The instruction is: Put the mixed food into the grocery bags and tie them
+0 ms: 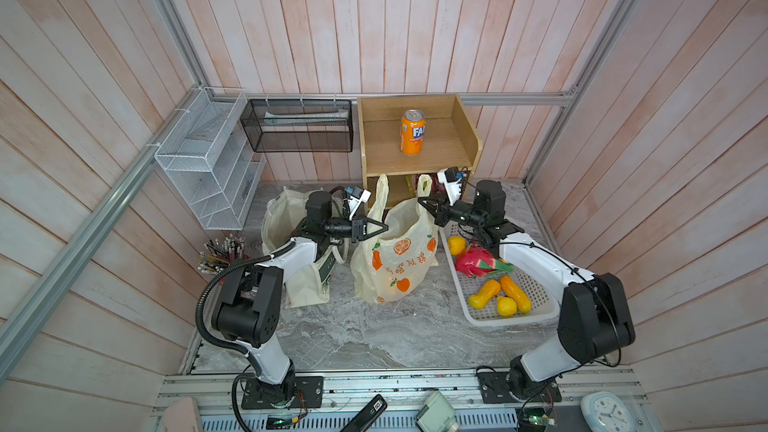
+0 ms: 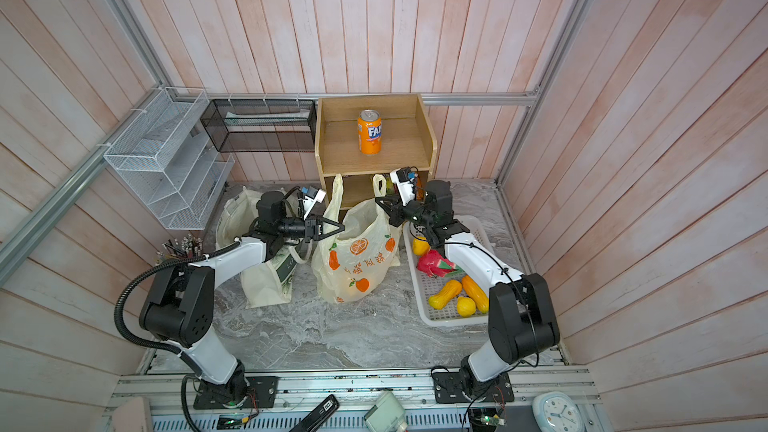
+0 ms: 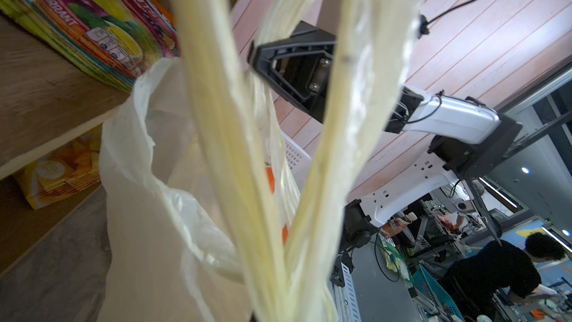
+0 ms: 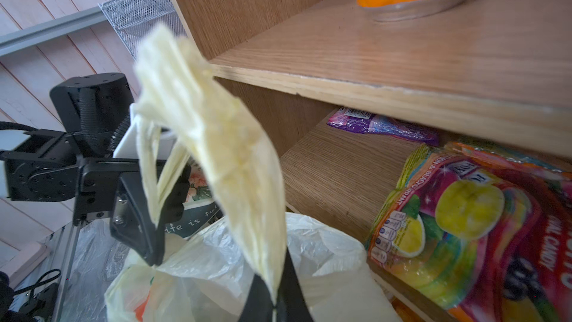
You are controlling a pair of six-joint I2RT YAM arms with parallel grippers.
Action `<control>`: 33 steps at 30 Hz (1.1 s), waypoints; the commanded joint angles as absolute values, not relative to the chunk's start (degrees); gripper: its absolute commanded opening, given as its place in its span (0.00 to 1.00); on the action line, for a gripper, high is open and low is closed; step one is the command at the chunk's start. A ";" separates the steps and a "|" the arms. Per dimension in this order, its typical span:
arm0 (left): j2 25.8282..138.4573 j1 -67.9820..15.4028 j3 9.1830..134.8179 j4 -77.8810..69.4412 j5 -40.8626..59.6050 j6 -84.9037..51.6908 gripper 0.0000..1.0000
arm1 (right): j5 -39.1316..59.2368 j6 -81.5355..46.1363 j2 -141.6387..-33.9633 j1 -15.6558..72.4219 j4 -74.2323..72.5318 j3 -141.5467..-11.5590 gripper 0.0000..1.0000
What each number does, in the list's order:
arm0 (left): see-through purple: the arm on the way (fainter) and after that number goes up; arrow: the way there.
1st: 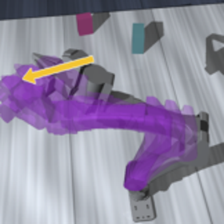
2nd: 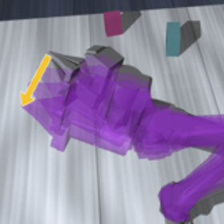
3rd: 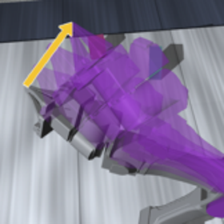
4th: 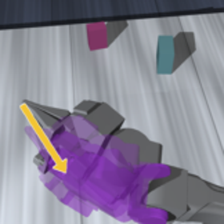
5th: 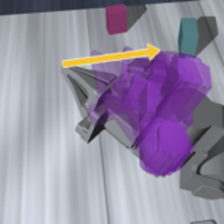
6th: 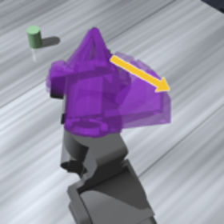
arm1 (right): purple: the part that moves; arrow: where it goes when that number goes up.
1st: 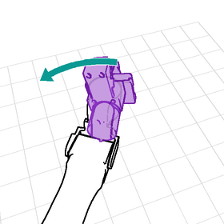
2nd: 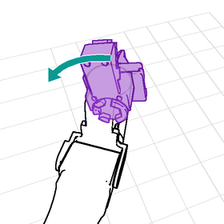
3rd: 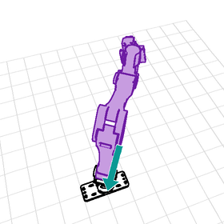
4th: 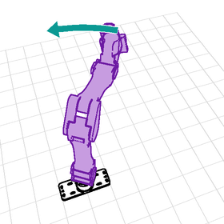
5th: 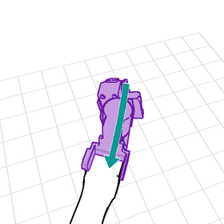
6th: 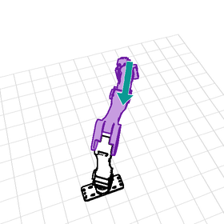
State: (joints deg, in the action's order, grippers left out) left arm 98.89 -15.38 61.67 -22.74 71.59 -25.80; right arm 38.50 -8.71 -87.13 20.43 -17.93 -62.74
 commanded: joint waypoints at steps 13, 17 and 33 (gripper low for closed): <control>93.01 -20.02 66.45 -3.48 43.93 -22.98 0.00 | 21.03 -6.84 -72.17 25.93 -0.68 -55.83 0.00; 93.70 -21.80 70.93 4.95 34.81 -23.63 0.00 | 17.63 -5.81 -71.60 28.29 4.57 -57.22 0.00; 93.47 -22.15 75.58 17.67 53.71 -6.89 0.00 | 9.79 1.23 -73.82 32.02 14.65 -64.57 0.00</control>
